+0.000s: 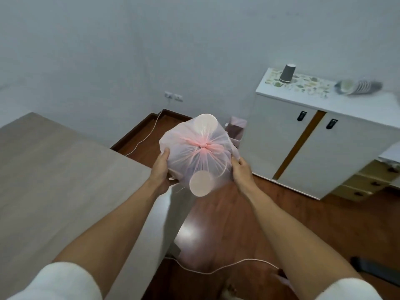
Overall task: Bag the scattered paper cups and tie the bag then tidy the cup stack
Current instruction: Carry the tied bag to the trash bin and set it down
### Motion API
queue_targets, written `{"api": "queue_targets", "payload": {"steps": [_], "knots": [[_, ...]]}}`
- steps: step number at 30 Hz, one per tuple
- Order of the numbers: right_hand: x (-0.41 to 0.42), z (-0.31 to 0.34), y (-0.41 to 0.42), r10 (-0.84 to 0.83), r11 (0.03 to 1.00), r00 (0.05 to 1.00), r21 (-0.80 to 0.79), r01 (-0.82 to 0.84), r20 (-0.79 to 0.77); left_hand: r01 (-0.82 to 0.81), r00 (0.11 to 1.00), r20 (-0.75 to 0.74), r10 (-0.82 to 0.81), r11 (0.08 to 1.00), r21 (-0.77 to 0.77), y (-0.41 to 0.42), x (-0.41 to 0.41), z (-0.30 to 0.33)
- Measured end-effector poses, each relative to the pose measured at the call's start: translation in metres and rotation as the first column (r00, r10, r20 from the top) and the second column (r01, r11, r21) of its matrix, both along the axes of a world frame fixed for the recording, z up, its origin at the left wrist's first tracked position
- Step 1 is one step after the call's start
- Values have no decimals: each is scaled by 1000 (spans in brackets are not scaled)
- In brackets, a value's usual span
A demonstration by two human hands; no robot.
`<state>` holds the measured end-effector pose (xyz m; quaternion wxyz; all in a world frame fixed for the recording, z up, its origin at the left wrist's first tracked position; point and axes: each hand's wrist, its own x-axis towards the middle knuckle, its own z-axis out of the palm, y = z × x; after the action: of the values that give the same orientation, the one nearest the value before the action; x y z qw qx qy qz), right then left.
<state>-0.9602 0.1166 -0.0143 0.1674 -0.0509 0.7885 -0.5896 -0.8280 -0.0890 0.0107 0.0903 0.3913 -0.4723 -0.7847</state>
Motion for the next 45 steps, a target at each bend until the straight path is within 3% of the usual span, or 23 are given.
{"api": "queue_targets", "payload": {"steps": [9, 16, 22, 32, 45], "knots": [[-145, 3, 62, -30, 999, 1000, 23, 29, 8, -8, 1000, 23, 7, 1000, 27, 57, -157, -7], [-229, -10, 51, -13, 1000, 999, 27, 12, 31, -16, 998, 54, 15, 1000, 10, 46, -247, -13], [-320, -28, -2, -19, 999, 997, -33, 21, 78, -9, 999, 33, 9, 1000, 10, -10, -339, -33], [-487, -32, -129, 17, 1000, 989, 19, -20, 149, -11, 999, 47, 10, 1000, 29, -134, -498, -38], [-642, -62, -260, -6, 999, 981, 36, -1, 196, -53, 994, 100, 52, 998, 14, -263, -655, -72]]}}
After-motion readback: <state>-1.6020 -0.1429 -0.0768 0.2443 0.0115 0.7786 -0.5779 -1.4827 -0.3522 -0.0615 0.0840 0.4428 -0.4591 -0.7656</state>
